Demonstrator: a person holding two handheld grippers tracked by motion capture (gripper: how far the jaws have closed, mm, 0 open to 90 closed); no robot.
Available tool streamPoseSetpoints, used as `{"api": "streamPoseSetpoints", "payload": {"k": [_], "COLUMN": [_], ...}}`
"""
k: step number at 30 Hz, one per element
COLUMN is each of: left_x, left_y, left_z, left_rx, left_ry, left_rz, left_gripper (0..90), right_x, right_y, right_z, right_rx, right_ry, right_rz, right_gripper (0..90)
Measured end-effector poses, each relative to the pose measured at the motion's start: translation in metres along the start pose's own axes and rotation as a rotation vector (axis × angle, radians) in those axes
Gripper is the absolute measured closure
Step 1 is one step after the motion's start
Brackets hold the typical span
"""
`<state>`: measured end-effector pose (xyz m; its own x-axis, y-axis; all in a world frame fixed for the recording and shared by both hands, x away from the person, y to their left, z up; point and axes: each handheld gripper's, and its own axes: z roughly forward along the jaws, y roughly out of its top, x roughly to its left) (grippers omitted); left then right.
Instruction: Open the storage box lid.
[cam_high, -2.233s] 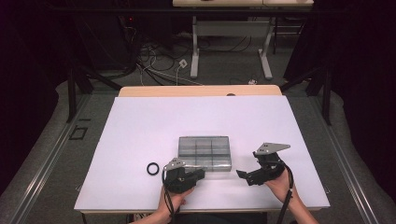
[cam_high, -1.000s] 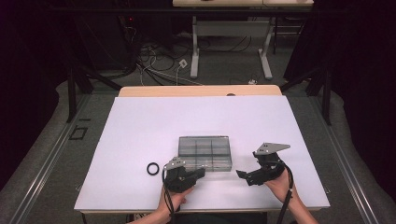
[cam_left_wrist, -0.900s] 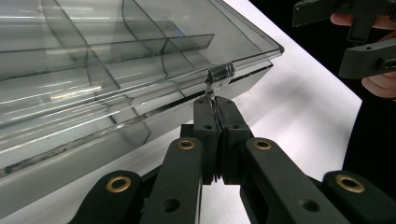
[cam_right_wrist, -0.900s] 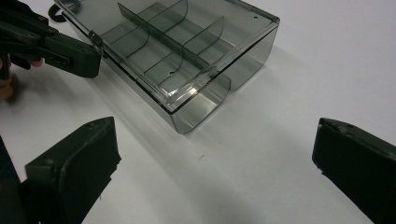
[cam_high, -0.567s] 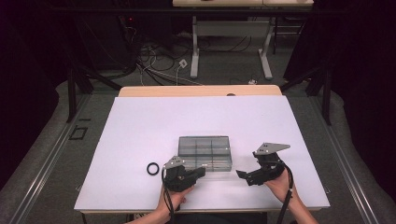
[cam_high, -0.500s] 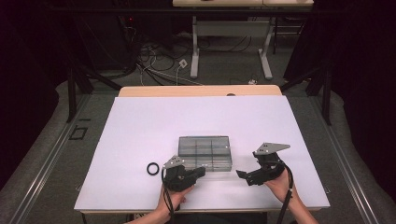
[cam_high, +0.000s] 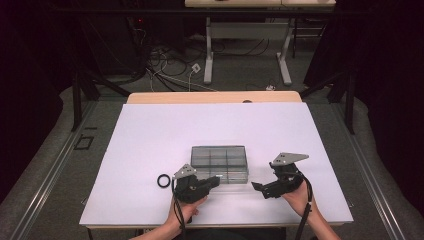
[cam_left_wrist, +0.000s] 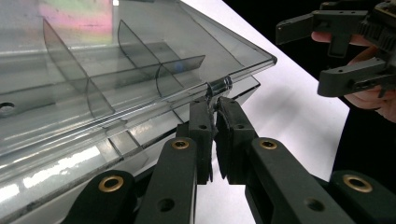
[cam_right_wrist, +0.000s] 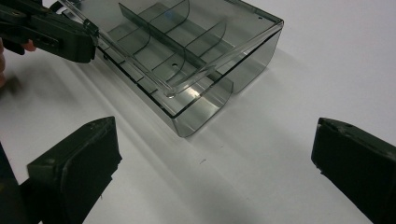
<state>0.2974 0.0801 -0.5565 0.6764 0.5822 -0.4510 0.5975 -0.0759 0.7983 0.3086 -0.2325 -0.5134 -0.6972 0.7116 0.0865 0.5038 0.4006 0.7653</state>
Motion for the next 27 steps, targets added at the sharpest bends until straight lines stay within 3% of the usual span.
{"api": "streamPoseSetpoints", "payload": {"k": [6, 14, 19, 26, 27], "left_x": [-0.001, -0.003, -0.003, -0.005, -0.005], "left_y": [0.004, 0.009, 0.012, 0.017, 0.018], "left_z": [-0.002, -0.004, -0.006, -0.007, -0.008], "left_rx": [-0.005, -0.014, -0.016, -0.031, -0.026], "left_ry": [0.002, -0.003, -0.007, 0.003, -0.004], "left_rz": [0.019, 0.039, 0.046, 0.065, 0.067], "left_gripper": [84.8, 84.7, 84.6, 84.7, 84.7], "right_x": [0.004, 0.015, 0.017, 0.021, 0.021], "right_y": [0.003, 0.011, 0.017, 0.028, 0.031], "right_z": [0.004, 0.018, 0.022, 0.027, 0.028], "right_rx": [-0.004, -0.002, -0.025, -0.038, -0.016], "right_ry": [-0.012, -0.049, -0.075, -0.077, -0.068], "right_rz": [-0.027, -0.118, -0.141, -0.167, -0.186], "right_gripper": [3.1, 25.1, 37.4, 43.3, 43.9]}}
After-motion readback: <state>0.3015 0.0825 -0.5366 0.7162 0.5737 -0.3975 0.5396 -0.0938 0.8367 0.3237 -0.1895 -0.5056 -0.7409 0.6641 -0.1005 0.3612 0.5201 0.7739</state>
